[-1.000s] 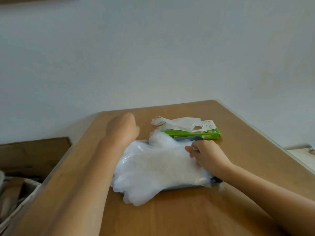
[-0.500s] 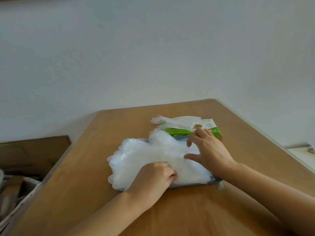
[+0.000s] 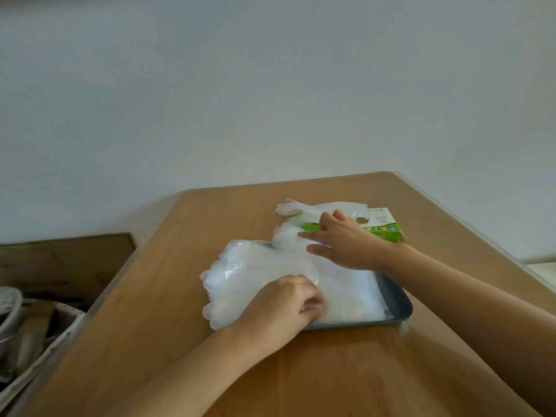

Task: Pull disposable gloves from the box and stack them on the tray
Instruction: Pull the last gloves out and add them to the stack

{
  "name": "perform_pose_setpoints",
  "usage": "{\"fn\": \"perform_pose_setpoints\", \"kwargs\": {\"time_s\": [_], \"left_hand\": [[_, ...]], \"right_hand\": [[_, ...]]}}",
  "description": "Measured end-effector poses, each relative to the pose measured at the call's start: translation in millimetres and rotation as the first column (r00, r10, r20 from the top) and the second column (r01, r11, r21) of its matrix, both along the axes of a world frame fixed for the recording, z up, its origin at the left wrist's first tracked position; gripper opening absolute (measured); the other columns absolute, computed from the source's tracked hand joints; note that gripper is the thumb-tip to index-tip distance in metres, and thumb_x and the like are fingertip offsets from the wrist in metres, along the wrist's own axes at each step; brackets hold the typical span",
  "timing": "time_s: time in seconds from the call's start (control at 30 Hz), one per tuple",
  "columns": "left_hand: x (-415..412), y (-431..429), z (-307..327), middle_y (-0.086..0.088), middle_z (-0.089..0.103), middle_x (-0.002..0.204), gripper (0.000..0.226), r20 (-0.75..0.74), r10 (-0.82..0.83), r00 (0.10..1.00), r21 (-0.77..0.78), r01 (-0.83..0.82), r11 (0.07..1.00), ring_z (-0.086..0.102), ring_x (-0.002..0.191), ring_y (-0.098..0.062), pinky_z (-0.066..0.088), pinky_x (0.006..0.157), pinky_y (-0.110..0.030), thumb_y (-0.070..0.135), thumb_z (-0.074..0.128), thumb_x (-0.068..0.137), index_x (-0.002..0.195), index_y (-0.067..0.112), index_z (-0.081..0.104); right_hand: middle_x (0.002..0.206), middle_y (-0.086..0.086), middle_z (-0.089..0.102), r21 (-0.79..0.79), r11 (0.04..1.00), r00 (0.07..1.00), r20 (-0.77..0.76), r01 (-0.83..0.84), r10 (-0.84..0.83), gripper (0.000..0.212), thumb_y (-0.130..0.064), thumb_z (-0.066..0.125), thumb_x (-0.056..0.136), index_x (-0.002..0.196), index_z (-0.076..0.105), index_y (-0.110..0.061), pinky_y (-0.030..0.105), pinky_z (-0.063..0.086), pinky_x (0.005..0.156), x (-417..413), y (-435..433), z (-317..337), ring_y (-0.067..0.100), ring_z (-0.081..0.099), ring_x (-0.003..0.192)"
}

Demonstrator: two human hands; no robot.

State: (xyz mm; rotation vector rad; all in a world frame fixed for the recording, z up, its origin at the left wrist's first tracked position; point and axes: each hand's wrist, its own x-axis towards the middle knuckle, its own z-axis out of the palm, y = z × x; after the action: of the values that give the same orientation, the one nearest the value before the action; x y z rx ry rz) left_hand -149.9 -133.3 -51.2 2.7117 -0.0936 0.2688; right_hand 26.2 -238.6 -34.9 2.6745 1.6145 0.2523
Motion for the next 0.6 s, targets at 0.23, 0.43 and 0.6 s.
{"fn": "perform_pose_setpoints", "kwargs": {"time_s": [0.23, 0.43, 0.6], "left_hand": [[14, 19, -4, 0.017, 0.003, 0.160, 0.075, -0.279, 0.052, 0.959, 0.104, -0.024, 0.994, -0.006, 0.145, 0.001, -0.011, 0.118, -0.031, 0.059, 0.047, 0.091, 0.153, 0.034, 0.012], [19, 23, -10, 0.010, -0.013, 0.160, 0.096, -0.371, 0.108, 0.922, 0.182, -0.042, 0.982, -0.018, 0.144, -0.004, -0.011, 0.119, -0.040, 0.074, 0.039, 0.083, 0.153, 0.026, -0.007], [8, 51, 2, 0.010, -0.020, 0.158, 0.115, -0.438, 0.236, 0.868, 0.269, -0.124, 0.955, -0.018, 0.145, -0.007, -0.012, 0.118, -0.041, 0.085, 0.043, 0.071, 0.152, 0.027, -0.013]], "right_hand": [[0.125, 0.001, 0.048, 0.259, 0.966, 0.989, -0.146, 0.002, 0.037, 0.042, -0.032, 0.041, 0.100, 0.141, 0.044, -0.022, 0.028, 0.036, 0.095, -16, -1, -2, 0.019, 0.047, 0.116], [0.160, -0.013, 0.000, 0.027, 0.976, 0.884, -0.419, -0.217, 0.208, 0.067, -0.054, 0.037, 0.096, 0.152, 0.004, -0.037, 0.016, -0.003, 0.115, -44, -42, -28, 0.001, 0.000, 0.145], [0.155, -0.014, -0.022, -0.224, 0.959, 0.927, -0.365, -0.175, 0.084, 0.084, -0.071, 0.037, 0.085, 0.148, -0.012, -0.044, 0.025, -0.013, 0.110, -33, -55, -13, 0.004, -0.017, 0.142]]}}
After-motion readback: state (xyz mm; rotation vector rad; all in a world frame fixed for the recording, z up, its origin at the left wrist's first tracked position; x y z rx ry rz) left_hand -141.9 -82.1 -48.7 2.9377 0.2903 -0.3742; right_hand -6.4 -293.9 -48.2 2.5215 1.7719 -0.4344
